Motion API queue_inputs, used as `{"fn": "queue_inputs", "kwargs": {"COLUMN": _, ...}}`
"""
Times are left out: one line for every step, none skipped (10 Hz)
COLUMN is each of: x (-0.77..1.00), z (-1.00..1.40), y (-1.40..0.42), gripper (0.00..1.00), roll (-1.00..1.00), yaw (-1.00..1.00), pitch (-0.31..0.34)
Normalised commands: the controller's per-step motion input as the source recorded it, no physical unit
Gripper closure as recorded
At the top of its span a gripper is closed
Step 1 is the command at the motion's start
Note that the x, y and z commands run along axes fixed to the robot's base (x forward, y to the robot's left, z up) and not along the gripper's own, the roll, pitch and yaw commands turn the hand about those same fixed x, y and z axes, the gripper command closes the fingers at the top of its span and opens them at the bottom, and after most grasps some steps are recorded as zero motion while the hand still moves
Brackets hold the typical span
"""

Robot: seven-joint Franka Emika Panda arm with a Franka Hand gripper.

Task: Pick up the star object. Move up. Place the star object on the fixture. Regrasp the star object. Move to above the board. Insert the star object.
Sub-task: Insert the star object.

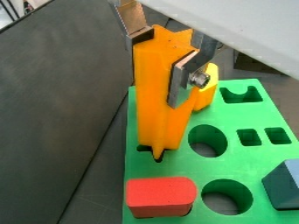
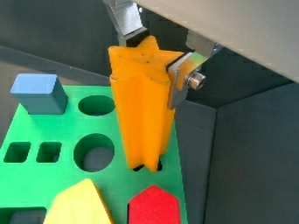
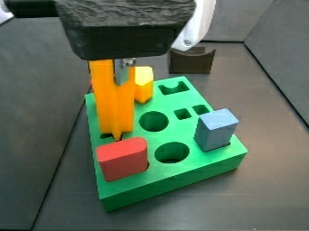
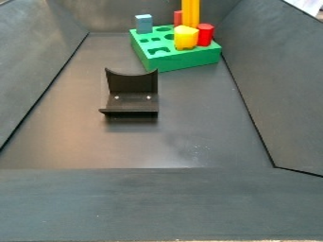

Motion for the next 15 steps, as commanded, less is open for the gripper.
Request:
{"fn": "queue_inputs", "kwargs": {"x": 0.0, "z": -0.33, "y": -0.15, "gripper": 1.0, "roll": -0.08, "yaw": 0.09, "pitch": 0.0}}
{"fn": "queue_inputs", "kwargs": {"x": -0.01, "z": -0.35, "y": -0.19, "gripper": 1.0, "roll": -0.12, "yaw": 0.04, "pitch": 0.0}}
{"fn": "queue_inputs", "kwargs": {"x": -0.03, "z": -0.37, "y": -0.19, "gripper": 1.0, "roll": -0.11, "yaw": 0.0, "pitch": -0.017}}
{"fn": "queue_inputs", "kwargs": {"x": -0.01, "z": -0.47, "y": -0.15, "gripper": 1.0, "roll": -0.04, "yaw": 0.01, "pitch": -0.044}}
{"fn": "queue_inputs", "kwargs": {"x": 0.0, "z": -0.48, "y": -0.09, "gripper": 1.0, "roll": -0.03, "yaw": 0.11, "pitch": -0.004}}
{"fn": "queue_inputs", "kwargs": {"x": 0.16, "z": -0.23, "y": 0.0, "gripper": 1.0, "roll": -0.14, "yaw": 0.28, "pitch": 0.059}}
{"fn": "queue_inputs", "kwargs": {"x": 0.22, "z": -0.08, "y": 0.07, "gripper": 1.0, "roll": -0.26, "yaw": 0.17, "pitch": 0.07}}
{"fn": "queue_inputs", "kwargs": {"x": 0.18, "z": -0.05, "y": 0.11, "gripper": 1.0, "roll": -0.29, "yaw": 0.0, "pitch": 0.029}}
{"fn": "queue_inputs", "kwargs": {"x": 0.0, "z": 0.0, "y": 0.0, "gripper": 1.0, "roll": 0.0, "yaw": 0.0, "pitch": 0.014}}
{"fn": "queue_inputs", "kwargs": {"x": 0.0, "z": -0.12, "y": 0.0, "gripper": 1.0, "roll": -0.02, "yaw": 0.0, "pitch": 0.0}}
{"fn": "queue_inputs", "kwargs": {"x": -0.08, "z": -0.09, "y": 0.0, "gripper": 1.0, "roll": -0.29, "yaw": 0.0, "pitch": 0.0}}
{"fn": "queue_inputs", "kwargs": {"x": -0.06, "z": -0.1, "y": 0.05, "gripper": 1.0, "roll": -0.38, "yaw": 0.0, "pitch": 0.0}}
{"fn": "queue_inputs", "kwargs": {"x": 0.0, "z": -0.11, "y": 0.03, "gripper": 1.0, "roll": -0.01, "yaw": 0.0, "pitch": 0.0}}
{"fn": "queue_inputs", "kwargs": {"x": 0.14, "z": -0.14, "y": 0.0, "gripper": 1.0, "roll": 0.0, "yaw": 0.0, "pitch": 0.061}}
{"fn": "queue_inputs", "kwargs": {"x": 0.0, "z": -0.38, "y": 0.0, "gripper": 1.0, "roll": -0.28, "yaw": 0.02, "pitch": 0.101}}
